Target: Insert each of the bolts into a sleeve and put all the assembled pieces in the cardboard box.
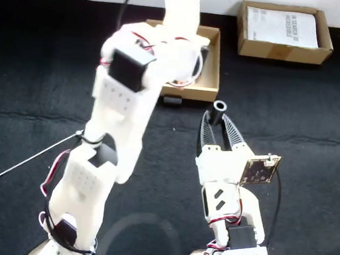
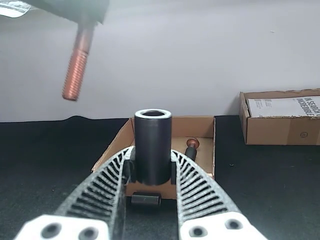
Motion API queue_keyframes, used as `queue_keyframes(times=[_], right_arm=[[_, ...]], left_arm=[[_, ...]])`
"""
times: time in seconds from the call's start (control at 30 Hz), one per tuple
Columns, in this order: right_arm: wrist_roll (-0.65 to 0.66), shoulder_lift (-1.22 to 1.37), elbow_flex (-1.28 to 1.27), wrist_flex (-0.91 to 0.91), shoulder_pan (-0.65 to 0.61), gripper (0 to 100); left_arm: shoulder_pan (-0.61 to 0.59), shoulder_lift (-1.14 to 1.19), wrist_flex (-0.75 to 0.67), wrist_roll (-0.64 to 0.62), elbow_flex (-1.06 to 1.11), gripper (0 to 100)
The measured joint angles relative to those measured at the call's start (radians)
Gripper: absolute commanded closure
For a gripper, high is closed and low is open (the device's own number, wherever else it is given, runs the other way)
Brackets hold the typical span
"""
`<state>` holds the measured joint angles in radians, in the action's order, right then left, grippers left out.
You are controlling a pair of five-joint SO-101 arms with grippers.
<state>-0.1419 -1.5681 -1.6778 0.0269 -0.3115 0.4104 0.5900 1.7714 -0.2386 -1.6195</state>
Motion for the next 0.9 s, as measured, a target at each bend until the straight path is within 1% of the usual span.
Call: queue_keyframes(times=[0.27,0.4,0.5,0.7,0.8,0.9], right_arm=[[0.000,0.000,0.000,0.000,0.000,99.1],[0.000,0.000,0.000,0.000,0.000,99.1],[0.000,0.000,0.000,0.000,0.000,99.1],[0.000,0.000,0.000,0.000,0.000,99.1],[0.000,0.000,0.000,0.000,0.000,99.1],[0.000,0.000,0.000,0.000,0.000,99.1]], left_arm=[[-0.037,-0.130,0.006,0.077,0.003,99],[-0.038,-0.262,0.006,0.089,0.110,99],[-0.035,-0.414,0.006,0.089,0.305,99],[-0.043,-0.779,-0.002,0.091,0.833,99],[-0.044,-0.911,-0.075,0.091,1.080,99],[-0.044,-1.008,-0.192,0.091,1.307,99]])
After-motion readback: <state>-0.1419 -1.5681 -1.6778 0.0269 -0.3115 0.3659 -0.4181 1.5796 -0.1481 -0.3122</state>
